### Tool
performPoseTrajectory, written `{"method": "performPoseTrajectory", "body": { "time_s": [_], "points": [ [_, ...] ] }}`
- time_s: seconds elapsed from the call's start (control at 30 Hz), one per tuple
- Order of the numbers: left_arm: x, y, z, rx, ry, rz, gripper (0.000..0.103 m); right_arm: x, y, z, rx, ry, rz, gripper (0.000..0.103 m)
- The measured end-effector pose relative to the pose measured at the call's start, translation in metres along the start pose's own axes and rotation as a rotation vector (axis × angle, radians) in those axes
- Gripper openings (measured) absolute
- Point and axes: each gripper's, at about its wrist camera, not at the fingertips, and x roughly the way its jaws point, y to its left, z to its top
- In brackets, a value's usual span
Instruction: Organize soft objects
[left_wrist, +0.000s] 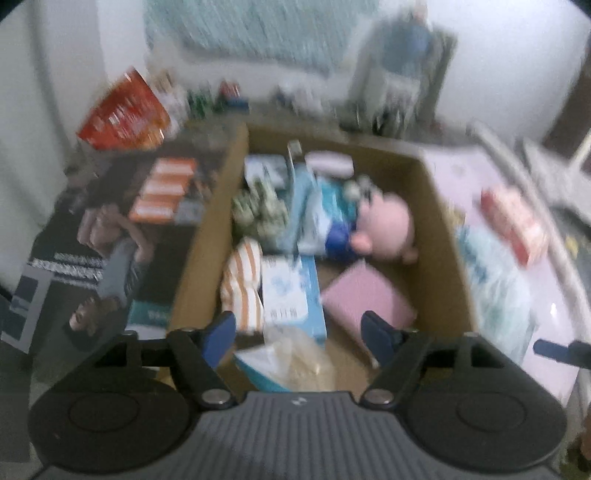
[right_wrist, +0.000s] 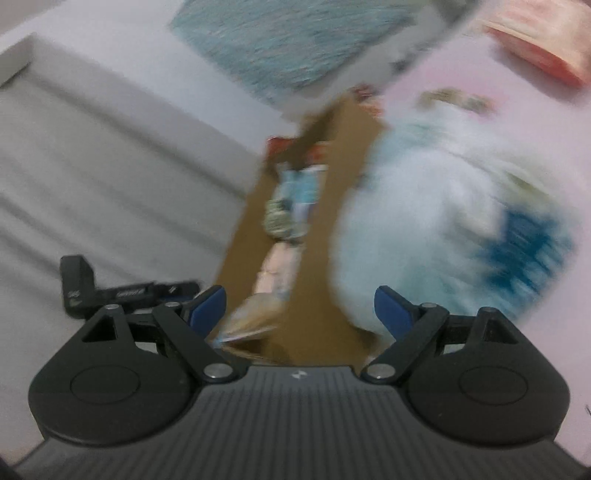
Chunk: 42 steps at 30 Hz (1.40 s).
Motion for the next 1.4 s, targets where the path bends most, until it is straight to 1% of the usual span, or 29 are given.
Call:
{"method": "performPoseTrajectory", "body": {
  "time_s": [0.07, 0.1, 0.13, 0.17, 0.2, 0.23, 0.27, 0.3, 0.33, 0.4, 0.43, 0.5, 0.57, 0.67, 0.73, 0.8, 0.83, 0.87, 0.93, 0.97, 1.07, 1.13, 1.2, 1.27, 1.3, 1.37, 1.4],
  "points": [
    [-0.018, 0.009, -0.012, -0.04, -0.112, 0.008, 0.086, 0.02, 0.037, 0.016, -0.091, 0.061, 0.053, 0.091],
    [-0.023, 0.012, -0.016, -0.057, -0.151, 0.018, 0.088, 0.035, 0.056, 0.024, -0.127, 0.106, 0.075, 0.092],
    [-0.027, 0.017, -0.022, -0.078, -0.193, 0.033, 0.089, 0.053, 0.072, 0.029, -0.146, 0.158, 0.09, 0.098],
    [-0.029, 0.021, -0.027, -0.101, -0.226, 0.051, 0.089, 0.071, 0.084, 0.034, -0.146, 0.217, 0.106, 0.102],
    [-0.029, 0.025, -0.032, -0.128, -0.254, 0.074, 0.09, 0.092, 0.093, 0.037, -0.129, 0.282, 0.122, 0.102],
    [-0.027, 0.029, -0.037, -0.152, -0.274, 0.101, 0.09, 0.121, 0.098, 0.04, -0.081, 0.37, 0.131, 0.102],
    [-0.024, 0.033, -0.04, -0.168, -0.283, 0.123, 0.09, 0.144, 0.1, 0.041, -0.031, 0.433, 0.117, 0.102],
    [-0.02, 0.036, -0.041, -0.186, -0.29, 0.141, 0.09, 0.166, 0.098, 0.042, 0.027, 0.492, 0.081, 0.102],
    [-0.017, 0.039, -0.043, -0.198, -0.298, 0.154, 0.09, 0.192, 0.094, 0.041, 0.1, 0.554, 0.02, 0.102],
    [-0.01, 0.046, -0.046, -0.219, -0.313, 0.176, 0.09, 0.223, 0.088, 0.037, 0.161, 0.613, -0.053, 0.102],
    [-0.006, 0.049, -0.046, -0.232, -0.316, 0.187, 0.09, 0.239, 0.084, 0.035, 0.177, 0.644, -0.107, 0.102],
    [-0.001, 0.058, -0.047, -0.253, -0.323, 0.193, 0.09, 0.258, 0.075, 0.026, 0.214, 0.689, -0.196, 0.102],
    [0.001, 0.064, -0.051, -0.282, -0.327, 0.185, 0.09, 0.275, 0.059, 0.021, 0.303, 0.717, -0.252, 0.102],
    [0.006, 0.072, -0.057, -0.314, -0.324, 0.162, 0.09, 0.297, 0.044, 0.015, 0.377, 0.757, -0.282, 0.102],
    [0.008, 0.075, -0.062, -0.324, -0.32, 0.161, 0.09, 0.307, 0.041, 0.01, 0.383, 0.772, -0.273, 0.102],
    [0.009, 0.078, -0.066, -0.331, -0.317, 0.166, 0.09, 0.309, 0.041, 0.005, 0.373, 0.774, -0.236, 0.101],
    [0.009, 0.08, -0.068, -0.333, -0.314, 0.169, 0.09, 0.309, 0.042, 0.004, 0.355, 0.769, -0.222, 0.097],
    [0.008, 0.081, -0.069, -0.334, -0.313, 0.174, 0.09, 0.308, 0.044, 0.003, 0.327, 0.761, -0.203, 0.085],
    [0.007, 0.084, -0.071, -0.338, -0.314, 0.184, 0.09, 0.303, 0.047, 0.001, 0.305, 0.753, -0.162, 0.065],
    [0.006, 0.085, -0.072, -0.342, -0.315, 0.185, 0.09, 0.301, 0.048, 0.002, 0.298, 0.748, -0.151, 0.058],
    [0.005, 0.089, -0.073, -0.354, -0.322, 0.176, 0.089, 0.29, 0.057, 0.007, 0.228, 0.728, -0.134, 0.05],
    [0.004, 0.089, -0.074, -0.356, -0.325, 0.174, 0.089, 0.283, 0.064, 0.01, 0.195, 0.72, -0.119, 0.046],
    [0.003, 0.088, -0.074, -0.357, -0.327, 0.173, 0.089, 0.273, 0.077, 0.016, 0.124, 0.702, -0.101, 0.043],
    [0.001, 0.088, -0.075, -0.356, -0.333, 0.173, 0.089, 0.263, 0.094, 0.023, 0.021, 0.69, -0.081, 0.043],
    [0.0, 0.088, -0.075, -0.355, -0.335, 0.174, 0.089, 0.258, 0.104, 0.03, -0.056, 0.682, -0.08, 0.043],
    [-0.002, 0.087, -0.076, -0.353, -0.341, 0.176, 0.089, 0.253, 0.126, 0.039, -0.293, 0.65, -0.119, 0.043],
    [-0.003, 0.087, -0.076, -0.352, -0.343, 0.176, 0.089, 0.254, 0.133, 0.041, -0.407, 0.655, -0.128, 0.043]
  ]
}}
